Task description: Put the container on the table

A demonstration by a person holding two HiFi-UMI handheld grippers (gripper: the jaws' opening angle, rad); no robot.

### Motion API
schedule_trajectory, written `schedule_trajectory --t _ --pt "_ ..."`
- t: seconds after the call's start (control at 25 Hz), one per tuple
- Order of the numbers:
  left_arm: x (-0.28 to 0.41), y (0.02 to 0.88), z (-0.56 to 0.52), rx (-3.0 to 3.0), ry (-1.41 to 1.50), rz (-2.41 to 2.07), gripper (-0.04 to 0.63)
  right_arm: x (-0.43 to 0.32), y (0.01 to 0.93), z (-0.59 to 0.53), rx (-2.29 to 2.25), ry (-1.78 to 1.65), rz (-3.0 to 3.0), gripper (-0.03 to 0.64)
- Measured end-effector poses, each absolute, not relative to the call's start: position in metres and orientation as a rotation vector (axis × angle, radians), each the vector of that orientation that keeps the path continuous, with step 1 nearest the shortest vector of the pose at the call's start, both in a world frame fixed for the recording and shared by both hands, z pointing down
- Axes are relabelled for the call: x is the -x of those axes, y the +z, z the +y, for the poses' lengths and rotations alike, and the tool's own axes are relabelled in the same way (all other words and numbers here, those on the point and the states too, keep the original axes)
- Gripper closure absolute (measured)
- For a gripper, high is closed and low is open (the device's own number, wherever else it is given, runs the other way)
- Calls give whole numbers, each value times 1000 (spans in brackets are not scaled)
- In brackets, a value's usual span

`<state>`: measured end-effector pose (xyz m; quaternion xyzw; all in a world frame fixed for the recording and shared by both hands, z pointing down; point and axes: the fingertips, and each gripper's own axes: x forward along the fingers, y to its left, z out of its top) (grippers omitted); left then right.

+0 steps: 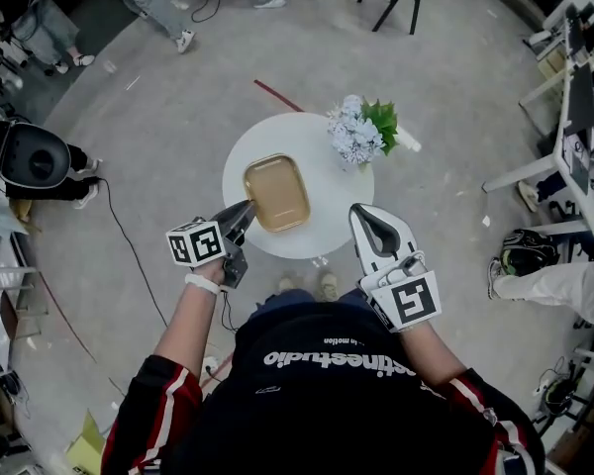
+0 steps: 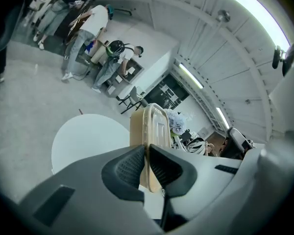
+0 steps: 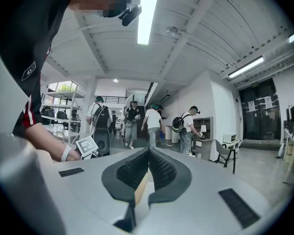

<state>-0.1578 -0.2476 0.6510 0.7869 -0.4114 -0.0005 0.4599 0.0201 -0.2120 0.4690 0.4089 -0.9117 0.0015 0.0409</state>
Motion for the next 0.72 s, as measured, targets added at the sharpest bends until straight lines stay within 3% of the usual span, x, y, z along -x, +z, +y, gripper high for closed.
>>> schedule_trajectory --t 0.72 --pt "171 769 -236 -1538 -91 -983 548 -36 485 -200 -1274 13 -2706 606"
